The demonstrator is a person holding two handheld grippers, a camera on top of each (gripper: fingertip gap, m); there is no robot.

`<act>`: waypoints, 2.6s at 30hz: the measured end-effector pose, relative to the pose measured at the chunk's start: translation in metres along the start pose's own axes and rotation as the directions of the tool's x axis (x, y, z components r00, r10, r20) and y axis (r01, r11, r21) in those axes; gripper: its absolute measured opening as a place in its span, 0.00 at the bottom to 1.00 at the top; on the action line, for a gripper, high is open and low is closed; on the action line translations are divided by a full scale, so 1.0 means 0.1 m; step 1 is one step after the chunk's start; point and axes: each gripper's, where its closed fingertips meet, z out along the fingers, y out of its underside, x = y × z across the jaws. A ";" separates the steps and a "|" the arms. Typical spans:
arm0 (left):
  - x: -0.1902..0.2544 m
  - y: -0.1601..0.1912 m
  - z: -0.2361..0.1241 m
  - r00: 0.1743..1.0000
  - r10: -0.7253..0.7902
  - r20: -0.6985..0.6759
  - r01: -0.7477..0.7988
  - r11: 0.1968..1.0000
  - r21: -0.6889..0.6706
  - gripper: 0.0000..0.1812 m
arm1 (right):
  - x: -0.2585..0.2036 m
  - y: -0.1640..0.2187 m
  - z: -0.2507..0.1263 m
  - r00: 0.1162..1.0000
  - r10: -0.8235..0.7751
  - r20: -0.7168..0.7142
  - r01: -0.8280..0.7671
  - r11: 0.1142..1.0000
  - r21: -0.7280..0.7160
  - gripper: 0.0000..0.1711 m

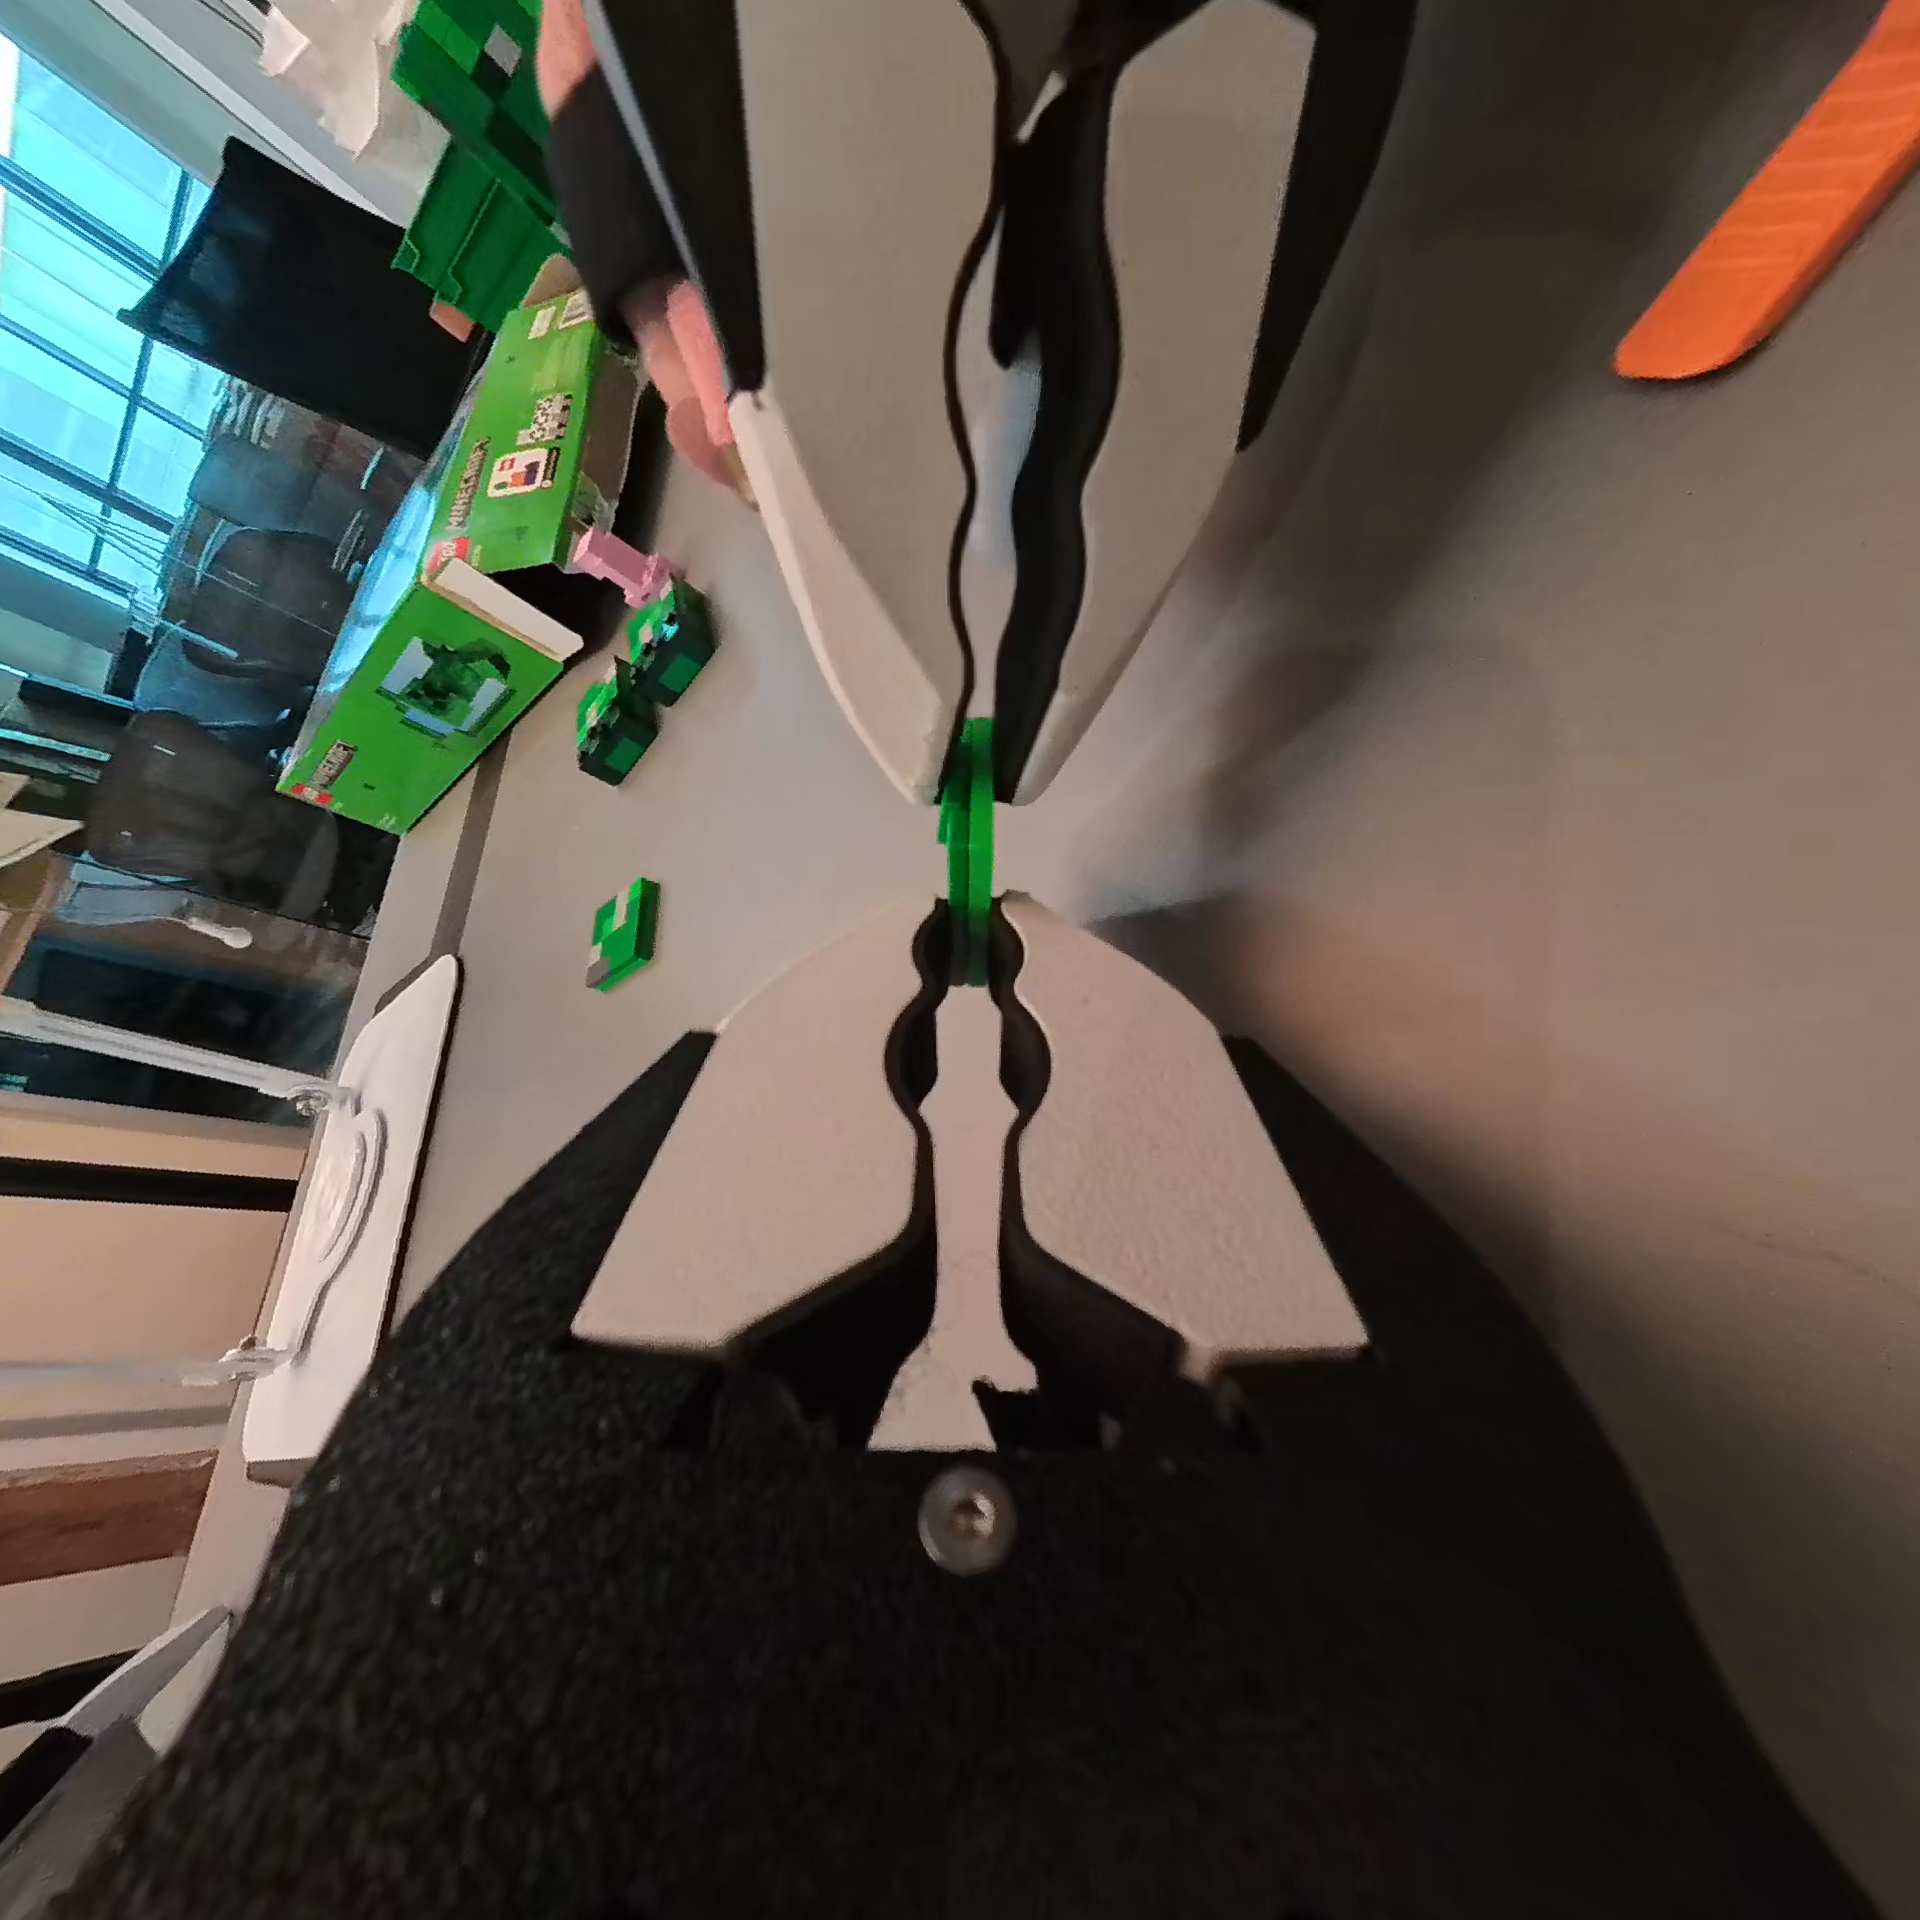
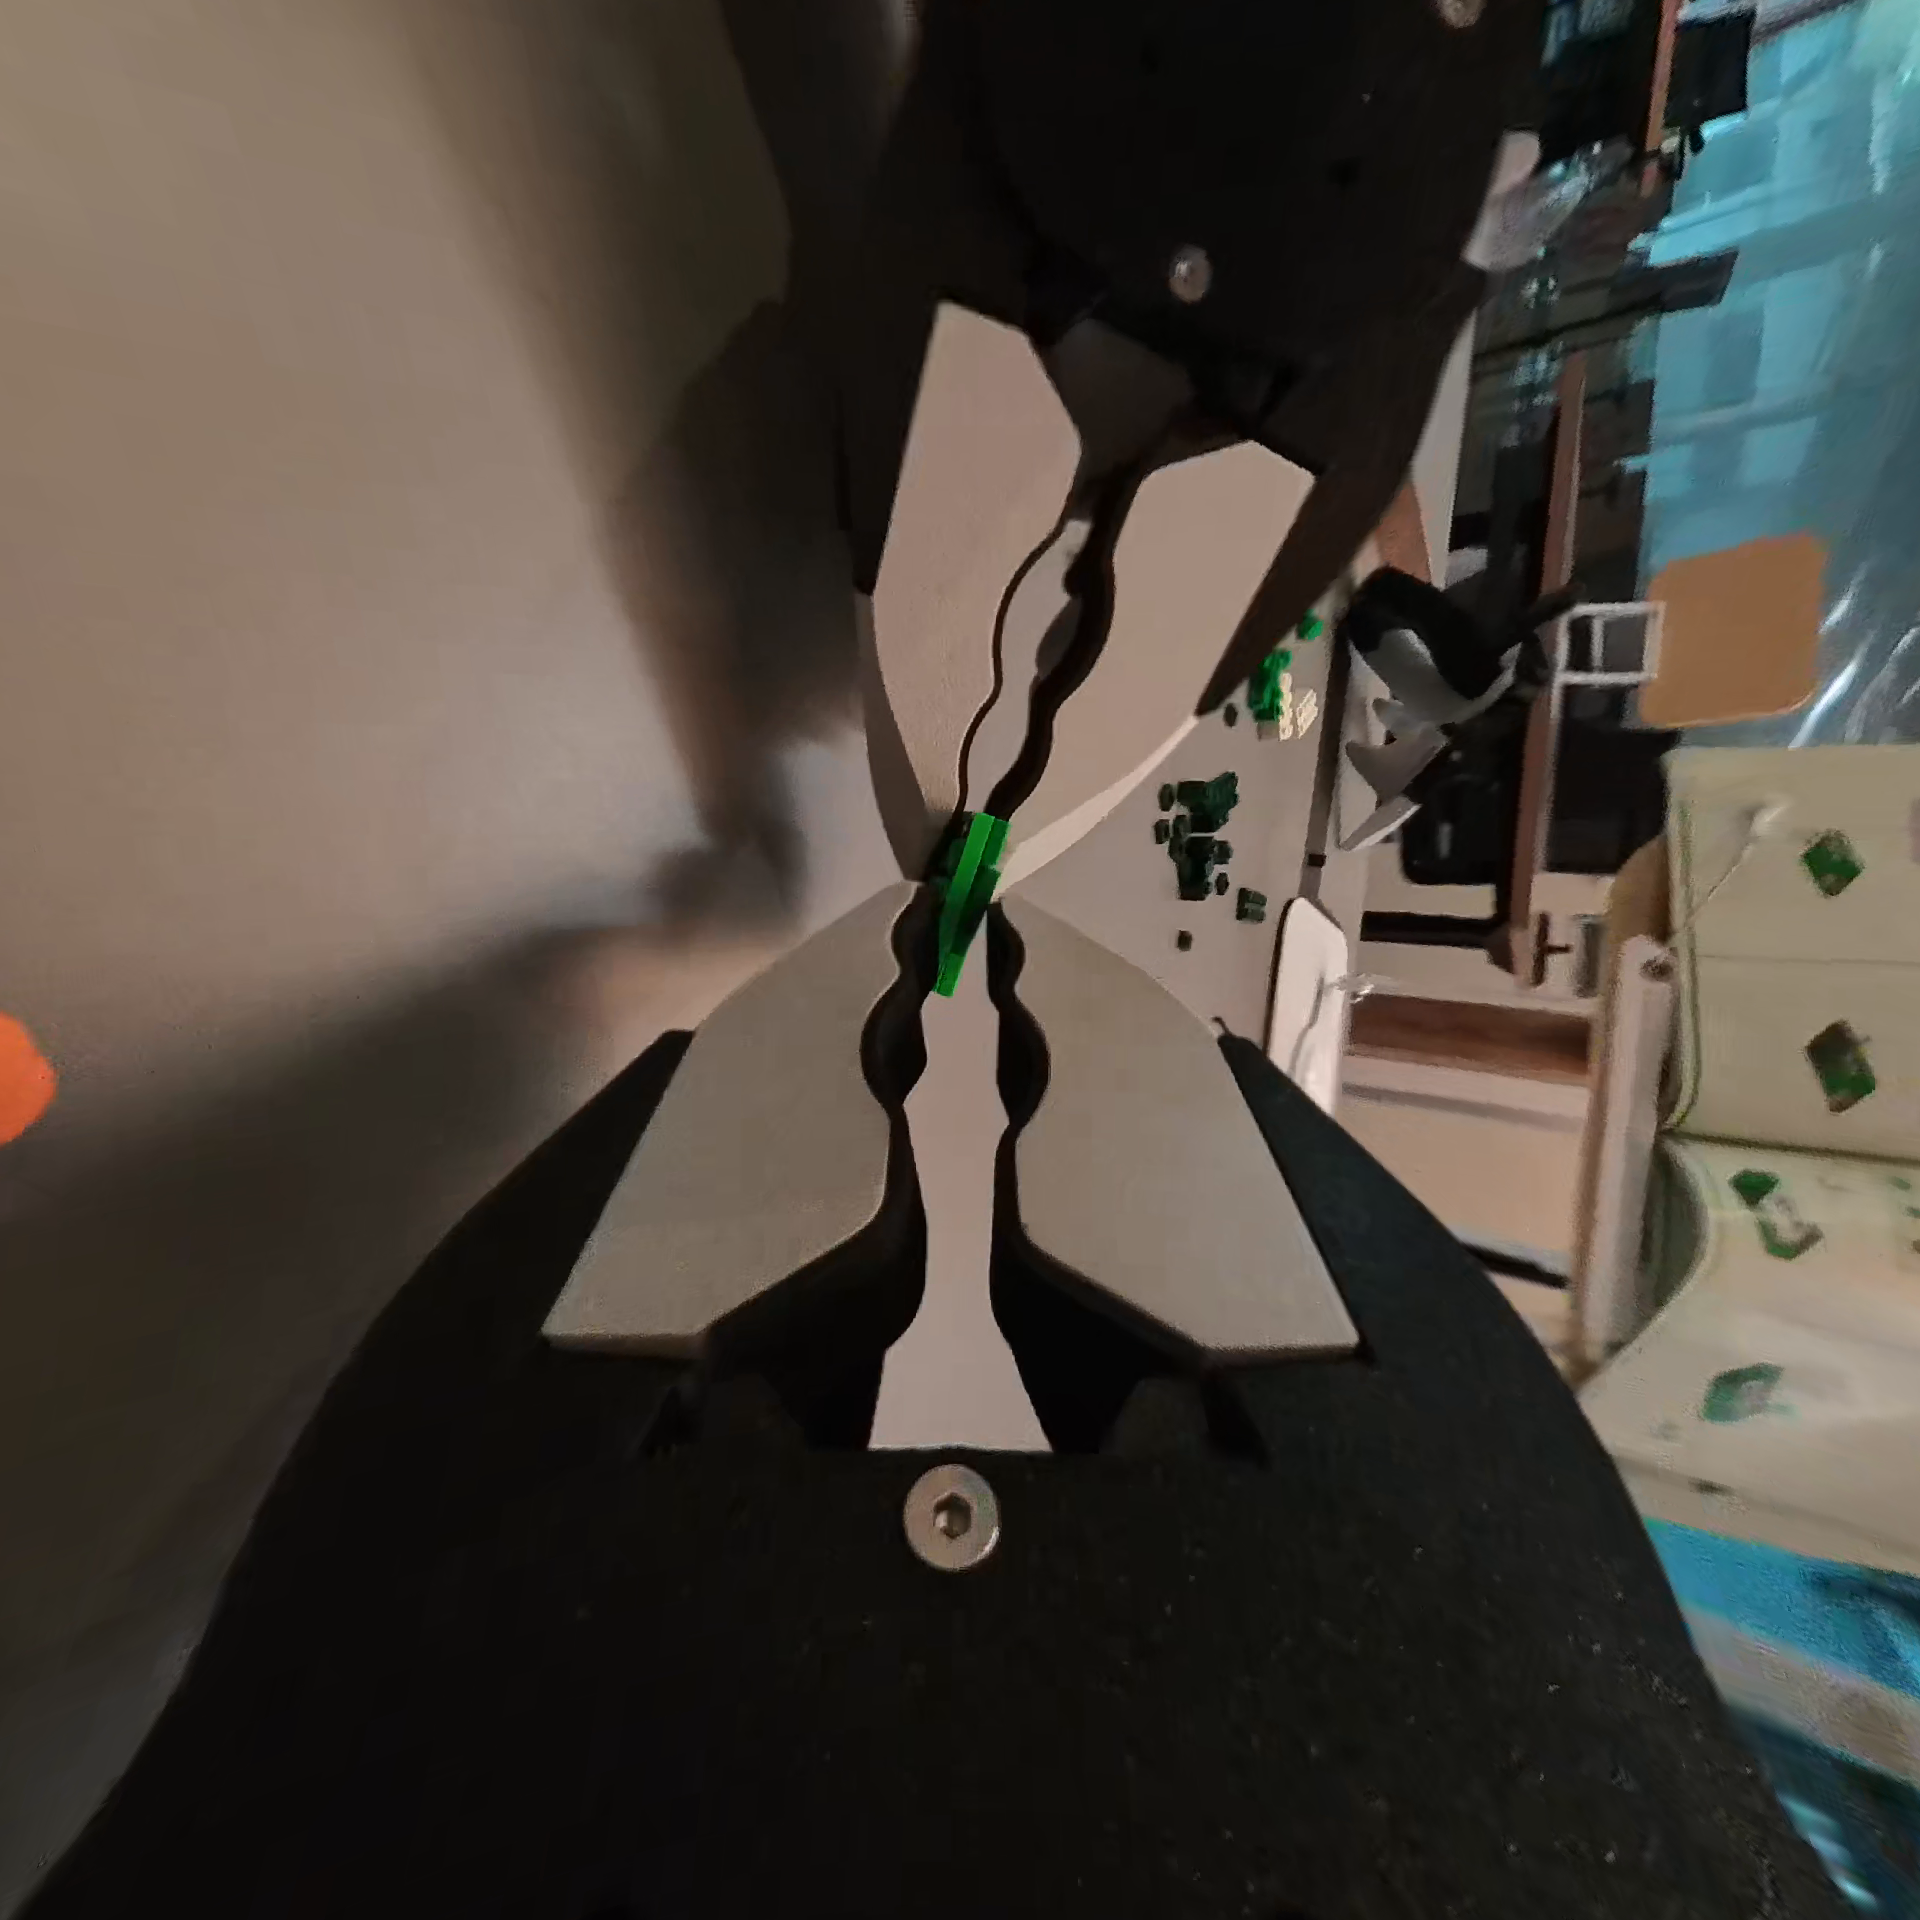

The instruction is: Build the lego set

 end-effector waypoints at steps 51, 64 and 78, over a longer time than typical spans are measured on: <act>0.00 0.01 -0.01 0.999 -0.034 -0.013 0.034 0.999 -0.005 0.03 | 0.00 -0.02 0.05 0.932 0.347 0.100 -0.355 0.932 0.071 0.05; 0.04 0.01 0.01 1.000 0.013 -0.015 -0.013 1.000 -0.010 0.03 | -0.07 -0.03 0.05 0.890 0.405 0.211 -0.429 0.899 0.084 0.04; -0.20 -0.02 -0.03 0.985 -0.138 0.107 0.132 0.990 0.058 0.07 | 0.16 0.17 0.03 0.976 0.165 -0.139 -0.158 0.986 0.060 0.04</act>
